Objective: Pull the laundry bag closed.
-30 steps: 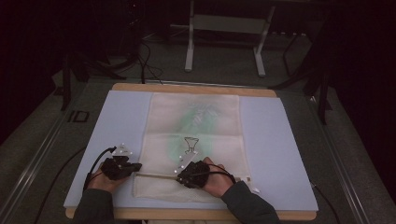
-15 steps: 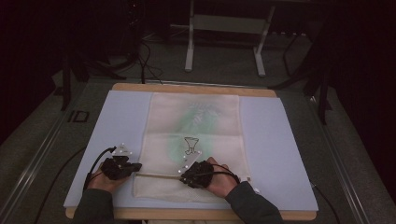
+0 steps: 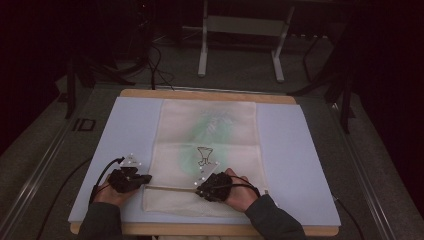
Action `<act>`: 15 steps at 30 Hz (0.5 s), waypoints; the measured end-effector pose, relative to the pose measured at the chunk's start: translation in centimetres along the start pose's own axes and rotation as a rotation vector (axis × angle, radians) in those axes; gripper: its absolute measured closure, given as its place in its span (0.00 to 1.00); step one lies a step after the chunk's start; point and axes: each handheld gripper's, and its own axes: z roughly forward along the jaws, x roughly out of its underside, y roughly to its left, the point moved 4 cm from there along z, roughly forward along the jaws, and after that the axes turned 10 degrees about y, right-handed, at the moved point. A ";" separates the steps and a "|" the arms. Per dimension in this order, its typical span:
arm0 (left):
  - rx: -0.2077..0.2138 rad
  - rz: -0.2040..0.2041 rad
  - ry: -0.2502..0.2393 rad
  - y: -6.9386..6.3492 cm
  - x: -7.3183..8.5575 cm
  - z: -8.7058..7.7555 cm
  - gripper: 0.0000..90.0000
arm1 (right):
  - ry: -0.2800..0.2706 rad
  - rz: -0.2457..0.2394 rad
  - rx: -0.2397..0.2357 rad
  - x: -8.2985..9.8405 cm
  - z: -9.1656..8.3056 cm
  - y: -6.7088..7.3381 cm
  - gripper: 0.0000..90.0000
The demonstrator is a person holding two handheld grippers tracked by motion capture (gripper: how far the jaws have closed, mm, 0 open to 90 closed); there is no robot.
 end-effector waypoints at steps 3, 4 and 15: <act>0.000 0.000 0.000 0.0 0.0 0.0 1.00 | 0.003 0.004 0.002 0.3 -0.2 -0.1 0.91; 0.000 -0.001 0.000 0.0 0.0 0.0 1.00 | 0.002 0.005 0.004 0.4 -0.2 -0.1 0.91; -0.001 0.001 0.001 0.0 0.0 0.0 1.00 | 0.004 0.010 0.002 1.2 -0.7 -0.4 0.91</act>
